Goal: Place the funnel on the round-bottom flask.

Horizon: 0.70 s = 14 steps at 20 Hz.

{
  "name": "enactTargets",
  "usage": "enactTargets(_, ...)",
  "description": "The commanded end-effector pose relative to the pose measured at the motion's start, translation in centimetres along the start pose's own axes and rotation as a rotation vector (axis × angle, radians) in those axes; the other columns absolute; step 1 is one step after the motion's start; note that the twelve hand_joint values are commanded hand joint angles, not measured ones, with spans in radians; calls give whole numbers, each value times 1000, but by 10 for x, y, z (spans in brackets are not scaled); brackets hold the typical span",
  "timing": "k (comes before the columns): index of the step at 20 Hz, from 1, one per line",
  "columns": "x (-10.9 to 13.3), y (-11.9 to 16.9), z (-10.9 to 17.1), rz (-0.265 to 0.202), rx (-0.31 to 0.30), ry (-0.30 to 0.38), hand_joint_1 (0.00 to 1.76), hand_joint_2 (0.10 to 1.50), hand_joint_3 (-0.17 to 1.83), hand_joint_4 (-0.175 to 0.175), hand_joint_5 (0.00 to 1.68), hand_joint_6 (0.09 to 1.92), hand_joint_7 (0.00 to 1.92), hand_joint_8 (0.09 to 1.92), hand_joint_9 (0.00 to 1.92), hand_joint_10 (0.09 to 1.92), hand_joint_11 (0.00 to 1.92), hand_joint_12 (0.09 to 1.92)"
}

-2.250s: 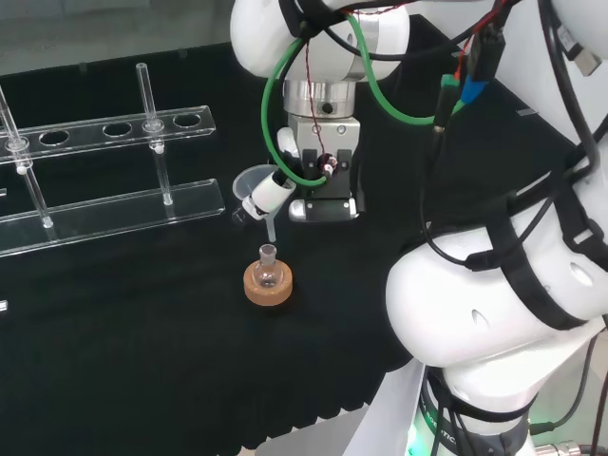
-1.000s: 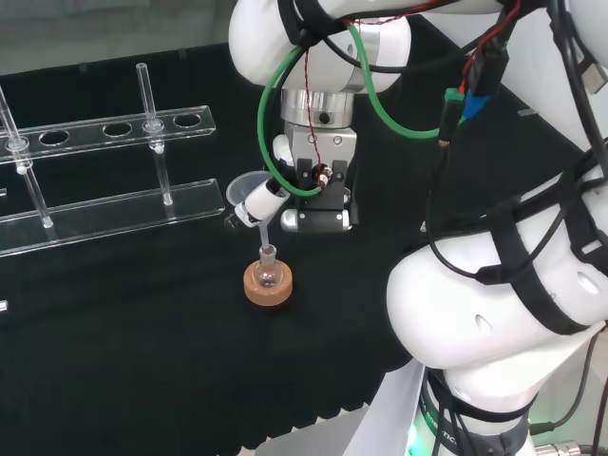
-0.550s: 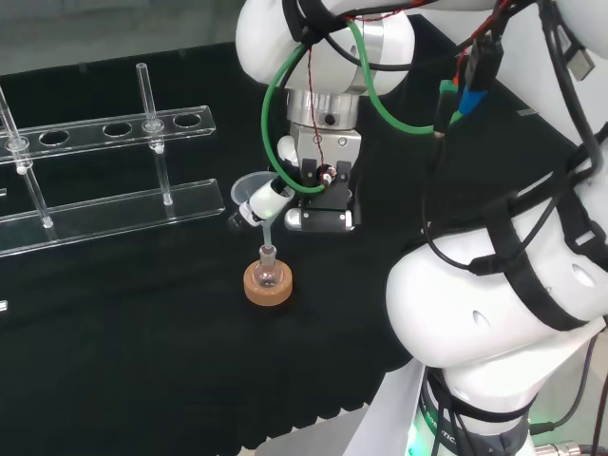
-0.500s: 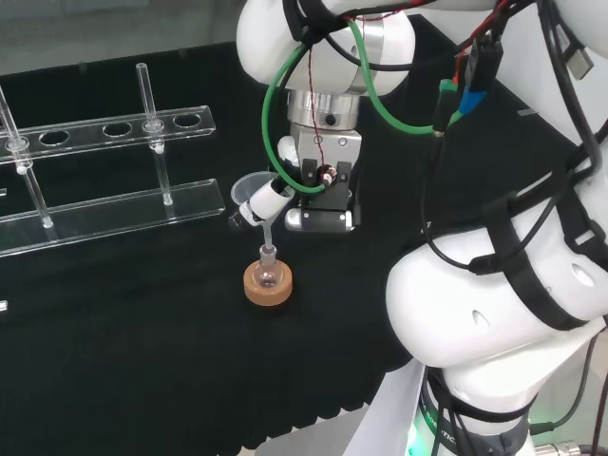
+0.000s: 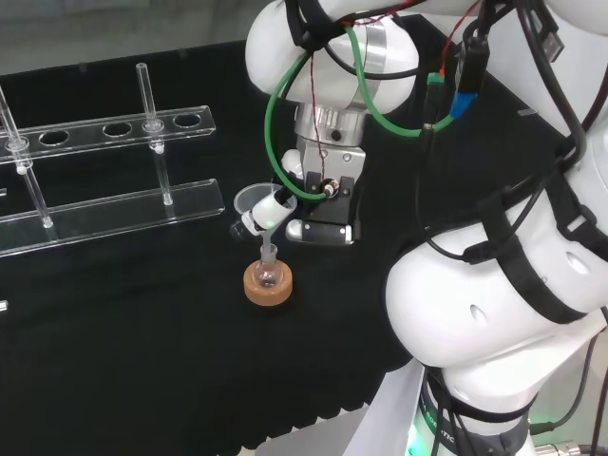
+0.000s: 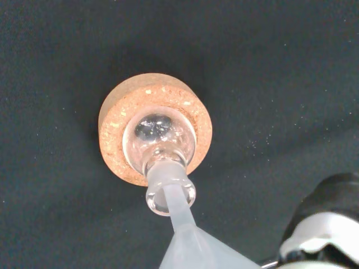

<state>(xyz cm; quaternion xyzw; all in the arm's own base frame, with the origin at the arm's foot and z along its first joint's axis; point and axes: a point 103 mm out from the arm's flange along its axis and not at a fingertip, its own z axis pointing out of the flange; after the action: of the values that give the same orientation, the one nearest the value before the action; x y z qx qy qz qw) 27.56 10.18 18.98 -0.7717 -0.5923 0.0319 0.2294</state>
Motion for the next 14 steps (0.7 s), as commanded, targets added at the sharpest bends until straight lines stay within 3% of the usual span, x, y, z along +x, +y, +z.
enactTargets(1, 0, -2, 12, 11, -4, 14, 882, 571, 699, 175, 932, 586, 1085, 603, 764, 365, 0, 1264)
enactTargets(14, 5, -5, 27, 9, 18, 5, 886, 569, 707, 175, 930, 586, 1081, 602, 761, 363, 0, 1254)
